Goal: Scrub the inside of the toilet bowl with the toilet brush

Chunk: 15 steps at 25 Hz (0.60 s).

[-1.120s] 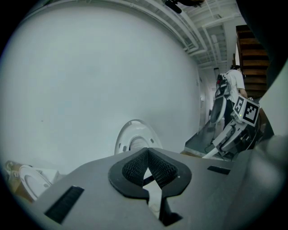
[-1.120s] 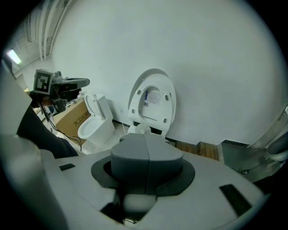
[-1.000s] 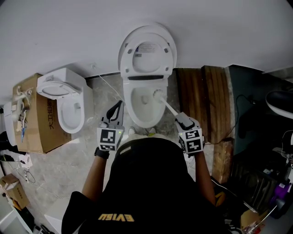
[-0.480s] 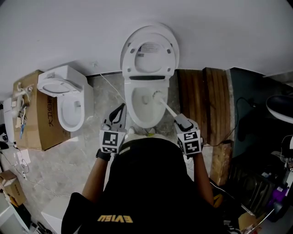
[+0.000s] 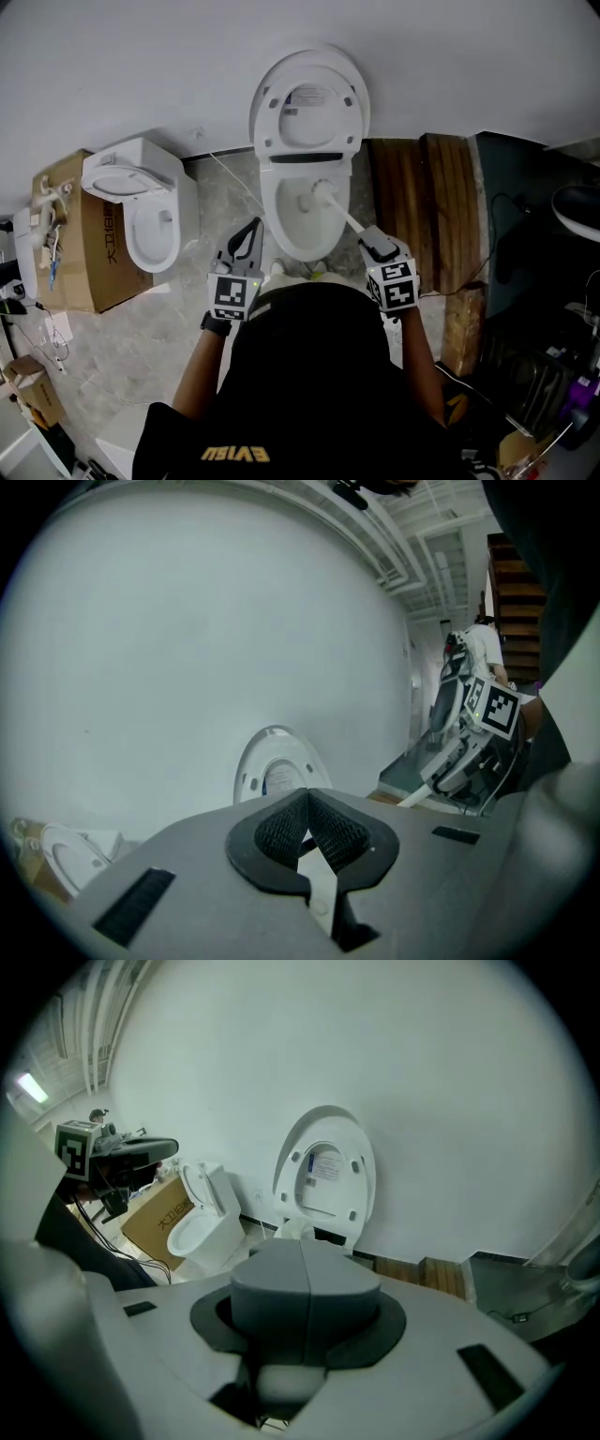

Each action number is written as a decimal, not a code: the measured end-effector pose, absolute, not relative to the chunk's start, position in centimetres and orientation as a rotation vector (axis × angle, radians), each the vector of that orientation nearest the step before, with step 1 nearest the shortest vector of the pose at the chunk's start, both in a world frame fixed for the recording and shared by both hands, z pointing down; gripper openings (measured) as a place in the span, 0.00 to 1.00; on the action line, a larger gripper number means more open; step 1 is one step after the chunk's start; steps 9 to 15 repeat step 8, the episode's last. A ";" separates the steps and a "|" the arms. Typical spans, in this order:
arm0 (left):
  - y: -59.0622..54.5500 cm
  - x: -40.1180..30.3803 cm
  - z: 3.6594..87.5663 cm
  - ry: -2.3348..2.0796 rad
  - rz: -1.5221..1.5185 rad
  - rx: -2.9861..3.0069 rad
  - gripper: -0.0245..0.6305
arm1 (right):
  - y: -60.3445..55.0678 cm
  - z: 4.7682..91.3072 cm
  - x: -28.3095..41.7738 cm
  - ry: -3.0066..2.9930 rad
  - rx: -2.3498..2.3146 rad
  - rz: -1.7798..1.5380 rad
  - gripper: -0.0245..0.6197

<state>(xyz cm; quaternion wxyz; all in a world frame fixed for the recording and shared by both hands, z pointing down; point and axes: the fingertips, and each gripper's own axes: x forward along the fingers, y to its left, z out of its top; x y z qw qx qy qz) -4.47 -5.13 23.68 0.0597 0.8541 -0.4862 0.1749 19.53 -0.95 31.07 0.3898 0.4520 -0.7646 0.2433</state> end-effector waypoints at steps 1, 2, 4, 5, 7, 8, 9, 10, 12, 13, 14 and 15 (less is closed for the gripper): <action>-5.2 -4.5 23.7 -1.475 0.526 2.584 0.07 | -0.9 31.1 19.6 -1.938 1.148 0.611 0.29; -5.2 -4.6 23.7 -1.478 0.524 2.582 0.07 | -0.8 31.2 19.6 -1.936 1.148 0.606 0.29; -5.1 -4.8 23.8 -1.482 0.524 2.576 0.07 | -0.6 31.4 19.7 -1.932 1.148 0.607 0.29; -5.1 -5.0 23.9 -1.483 0.526 2.572 0.07 | -0.4 31.4 19.6 -1.929 1.147 0.611 0.29; -4.8 -5.3 24.2 -1.482 0.531 2.564 0.07 | 0.0 31.5 19.5 -1.921 1.143 0.614 0.29; -4.7 -5.5 24.4 -1.481 0.534 2.559 0.07 | 0.2 31.5 19.4 -1.918 1.141 0.614 0.29; -4.7 -5.5 24.4 -1.481 0.534 2.559 0.07 | 0.2 31.5 19.4 -1.918 1.141 0.614 0.29; -4.7 -5.5 24.4 -1.481 0.534 2.559 0.07 | 0.2 31.5 19.4 -1.918 1.141 0.614 0.29; -4.7 -5.5 24.4 -1.481 0.534 2.559 0.07 | 0.2 31.5 19.4 -1.918 1.141 0.614 0.29; -4.7 -5.5 24.4 -1.481 0.534 2.559 0.07 | 0.2 31.5 19.4 -1.918 1.141 0.614 0.29; -4.7 -5.5 24.4 -1.481 0.534 2.559 0.07 | 0.2 31.5 19.4 -1.918 1.141 0.614 0.29; -4.7 -5.5 24.4 -1.481 0.534 2.559 0.07 | 0.2 31.5 19.4 -1.918 1.141 0.614 0.29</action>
